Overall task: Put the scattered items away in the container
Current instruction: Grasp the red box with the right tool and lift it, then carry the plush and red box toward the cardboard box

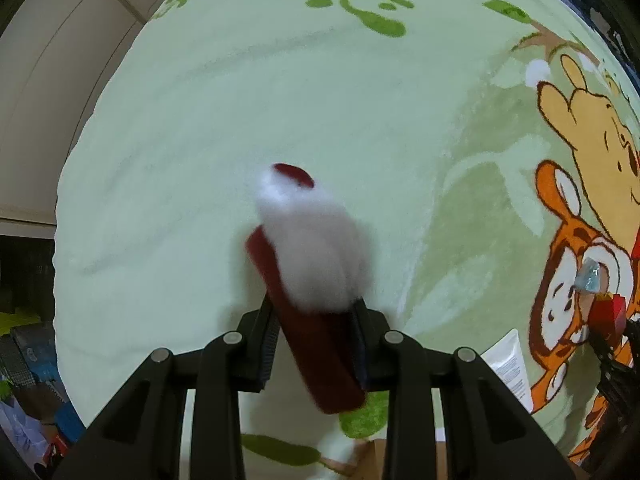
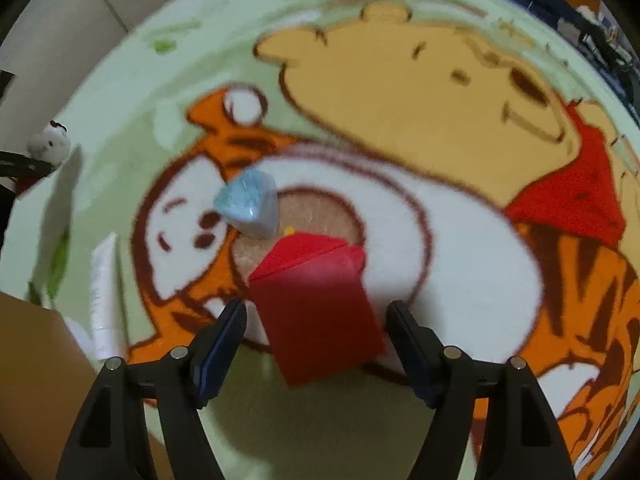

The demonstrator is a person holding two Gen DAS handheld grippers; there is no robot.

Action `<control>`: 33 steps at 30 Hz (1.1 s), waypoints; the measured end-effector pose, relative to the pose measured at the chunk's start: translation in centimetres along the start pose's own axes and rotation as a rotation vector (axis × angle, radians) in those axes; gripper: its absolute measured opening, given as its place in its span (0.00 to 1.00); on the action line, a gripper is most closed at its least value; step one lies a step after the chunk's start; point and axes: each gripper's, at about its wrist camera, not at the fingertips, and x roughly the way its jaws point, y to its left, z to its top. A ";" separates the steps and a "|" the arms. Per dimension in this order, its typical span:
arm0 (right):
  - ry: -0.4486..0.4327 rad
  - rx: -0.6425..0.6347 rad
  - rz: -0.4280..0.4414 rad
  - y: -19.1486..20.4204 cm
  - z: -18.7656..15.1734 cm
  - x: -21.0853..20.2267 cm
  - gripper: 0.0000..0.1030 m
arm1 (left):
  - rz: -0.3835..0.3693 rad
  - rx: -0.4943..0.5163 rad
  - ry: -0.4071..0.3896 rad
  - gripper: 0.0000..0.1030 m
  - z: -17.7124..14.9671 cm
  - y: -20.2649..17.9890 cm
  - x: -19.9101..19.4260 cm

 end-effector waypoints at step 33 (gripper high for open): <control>-0.454 0.017 -0.127 3.6 1.7 -32.5 0.40 | 0.022 0.193 -0.424 0.19 -4.9 -0.2 -25.3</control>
